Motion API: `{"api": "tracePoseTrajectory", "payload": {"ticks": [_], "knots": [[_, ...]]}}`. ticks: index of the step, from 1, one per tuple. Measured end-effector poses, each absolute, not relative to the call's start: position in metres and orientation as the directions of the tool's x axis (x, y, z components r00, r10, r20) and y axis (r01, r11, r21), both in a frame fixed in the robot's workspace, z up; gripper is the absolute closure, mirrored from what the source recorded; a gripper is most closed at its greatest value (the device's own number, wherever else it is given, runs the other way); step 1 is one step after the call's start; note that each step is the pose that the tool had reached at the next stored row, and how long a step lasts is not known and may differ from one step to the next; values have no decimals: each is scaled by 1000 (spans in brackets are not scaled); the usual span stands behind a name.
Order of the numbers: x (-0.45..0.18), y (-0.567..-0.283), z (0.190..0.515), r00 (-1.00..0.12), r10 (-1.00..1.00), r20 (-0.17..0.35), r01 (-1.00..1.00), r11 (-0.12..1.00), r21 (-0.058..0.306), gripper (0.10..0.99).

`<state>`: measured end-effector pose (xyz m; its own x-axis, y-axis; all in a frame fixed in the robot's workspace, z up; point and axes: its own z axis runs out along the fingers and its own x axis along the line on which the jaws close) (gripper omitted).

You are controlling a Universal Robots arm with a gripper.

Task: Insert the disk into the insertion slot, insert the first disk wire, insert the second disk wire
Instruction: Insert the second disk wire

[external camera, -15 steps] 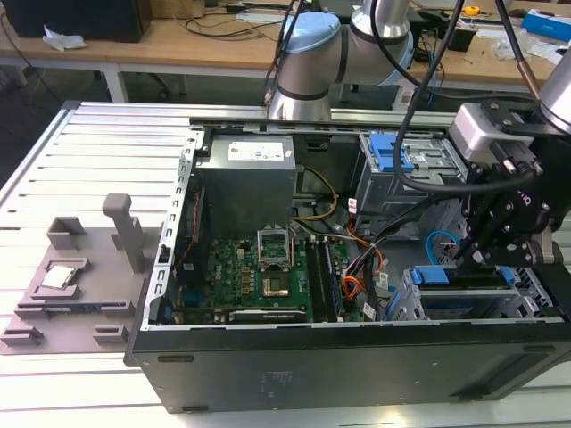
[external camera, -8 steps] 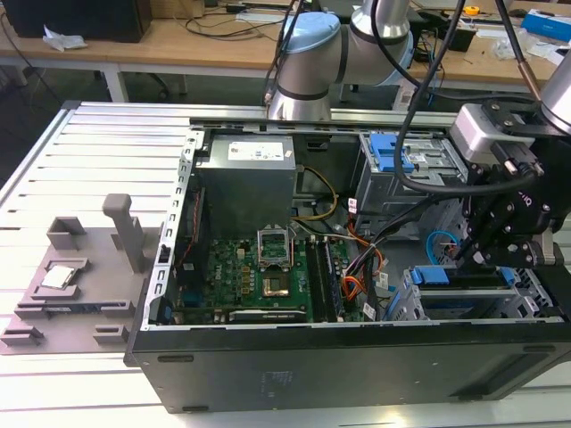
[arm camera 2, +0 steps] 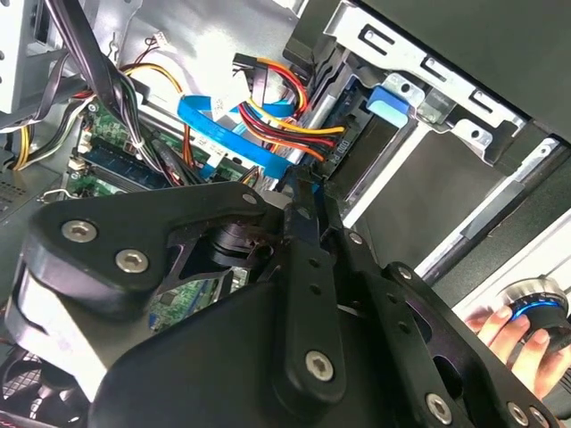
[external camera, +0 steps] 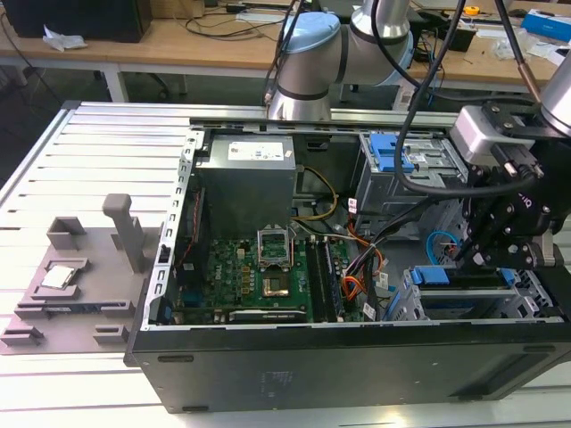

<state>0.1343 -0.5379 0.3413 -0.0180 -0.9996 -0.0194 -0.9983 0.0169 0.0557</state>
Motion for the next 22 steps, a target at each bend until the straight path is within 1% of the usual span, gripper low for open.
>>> {"api": "tracePoseTrajectory", "payload": {"ticks": [11,16,22], "knots": [[134,-540,340,-18,-1000,-18,-998,17,56,922],[134,-540,340,-18,-1000,-4,-998,18,55,922],[134,-540,335,-18,-1000,-5,-998,18,55,922]]}}
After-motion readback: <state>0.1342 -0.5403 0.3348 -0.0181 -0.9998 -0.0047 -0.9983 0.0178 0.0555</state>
